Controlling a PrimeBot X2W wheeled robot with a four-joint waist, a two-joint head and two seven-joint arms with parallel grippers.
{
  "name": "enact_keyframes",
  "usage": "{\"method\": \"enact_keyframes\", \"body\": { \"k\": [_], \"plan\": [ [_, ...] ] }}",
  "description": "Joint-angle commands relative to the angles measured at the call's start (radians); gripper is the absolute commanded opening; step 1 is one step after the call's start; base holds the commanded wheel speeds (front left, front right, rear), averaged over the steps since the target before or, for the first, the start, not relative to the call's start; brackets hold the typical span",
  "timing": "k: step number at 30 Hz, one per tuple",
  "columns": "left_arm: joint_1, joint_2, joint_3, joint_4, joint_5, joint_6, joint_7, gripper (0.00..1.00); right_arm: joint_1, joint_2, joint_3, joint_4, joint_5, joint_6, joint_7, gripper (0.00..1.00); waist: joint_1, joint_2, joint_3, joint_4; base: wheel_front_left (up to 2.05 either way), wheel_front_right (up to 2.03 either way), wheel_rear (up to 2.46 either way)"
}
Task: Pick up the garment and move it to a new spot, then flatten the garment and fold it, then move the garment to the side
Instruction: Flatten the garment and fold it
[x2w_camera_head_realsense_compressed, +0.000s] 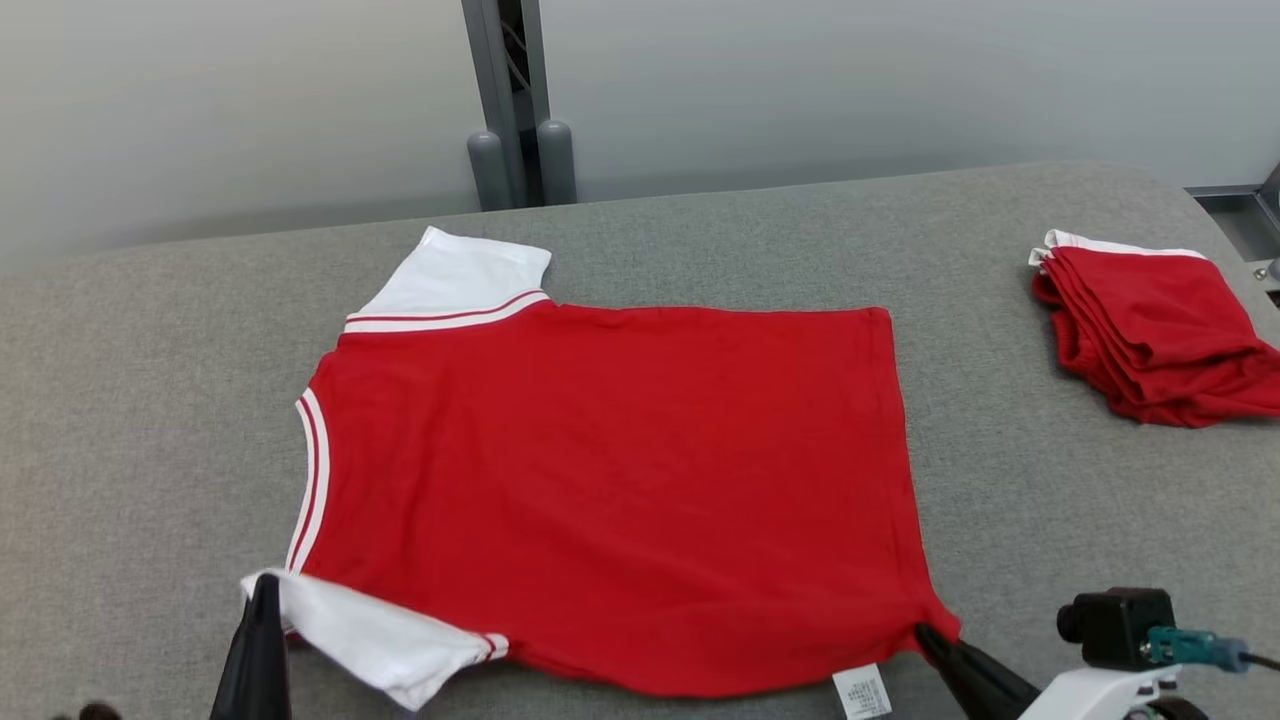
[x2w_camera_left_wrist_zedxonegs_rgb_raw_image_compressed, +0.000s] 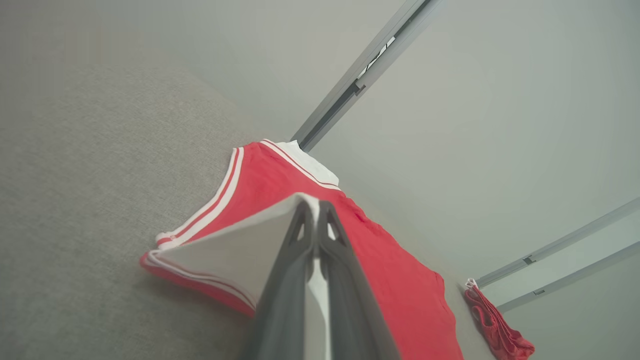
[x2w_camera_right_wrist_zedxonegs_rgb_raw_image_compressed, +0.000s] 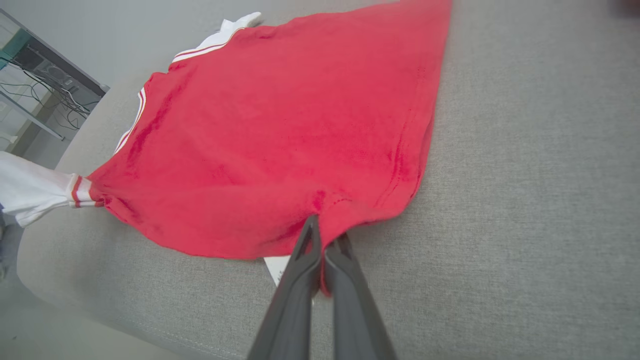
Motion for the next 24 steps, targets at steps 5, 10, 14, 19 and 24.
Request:
{"method": "enact_keyframes", "body": {
  "k": [5,10,14,19,24],
  "plan": [
    [-0.159,0.005,-0.028,0.085,0.024,-0.032,0.016,0.00,-0.074,0.015,-0.052,0.035,0.028,0.000,0.026,0.00,0.0000,0.0000,0.024,0.012,0.00,0.00,0.00],
    [-0.335,-0.005,-0.068,0.240,0.053,-0.068,0.030,0.00,-0.164,0.028,-0.086,0.101,0.041,0.000,0.049,0.00,0.0000,0.0000,0.063,0.018,0.00,0.00,0.00],
    [-0.463,-0.013,-0.090,0.397,0.082,-0.096,0.025,0.00,-0.262,0.035,-0.096,0.182,0.043,0.000,0.071,0.00,0.0000,0.0000,0.100,0.012,0.00,0.00,0.00],
    [-0.559,-0.022,-0.096,0.537,0.104,-0.119,0.007,0.00,-0.363,0.038,-0.094,0.284,0.026,0.000,0.085,0.00,0.0000,0.0000,0.128,0.006,0.00,0.00,0.00],
    [-0.640,-0.038,-0.097,0.665,0.125,-0.152,-0.017,0.00,-0.462,0.039,-0.082,0.408,0.005,0.000,0.079,0.00,0.0000,0.0000,0.145,0.007,0.00,0.00,0.00]
  ]
}}
